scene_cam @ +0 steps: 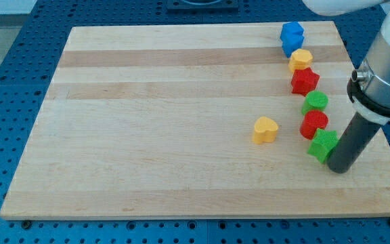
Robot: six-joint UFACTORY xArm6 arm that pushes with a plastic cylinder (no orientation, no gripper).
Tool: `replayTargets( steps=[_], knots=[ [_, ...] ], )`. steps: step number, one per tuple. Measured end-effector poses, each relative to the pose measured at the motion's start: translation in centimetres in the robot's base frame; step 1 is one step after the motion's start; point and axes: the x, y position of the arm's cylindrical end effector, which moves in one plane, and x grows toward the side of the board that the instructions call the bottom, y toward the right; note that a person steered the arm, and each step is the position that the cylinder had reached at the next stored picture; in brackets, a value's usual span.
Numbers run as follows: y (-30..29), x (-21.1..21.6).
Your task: Push green star into red circle
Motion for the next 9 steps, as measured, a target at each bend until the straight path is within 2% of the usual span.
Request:
replayTargets(
  steps=[5,9],
  knots=[
    [-1.3,0.4],
    [-0.9,-1.8]
  ],
)
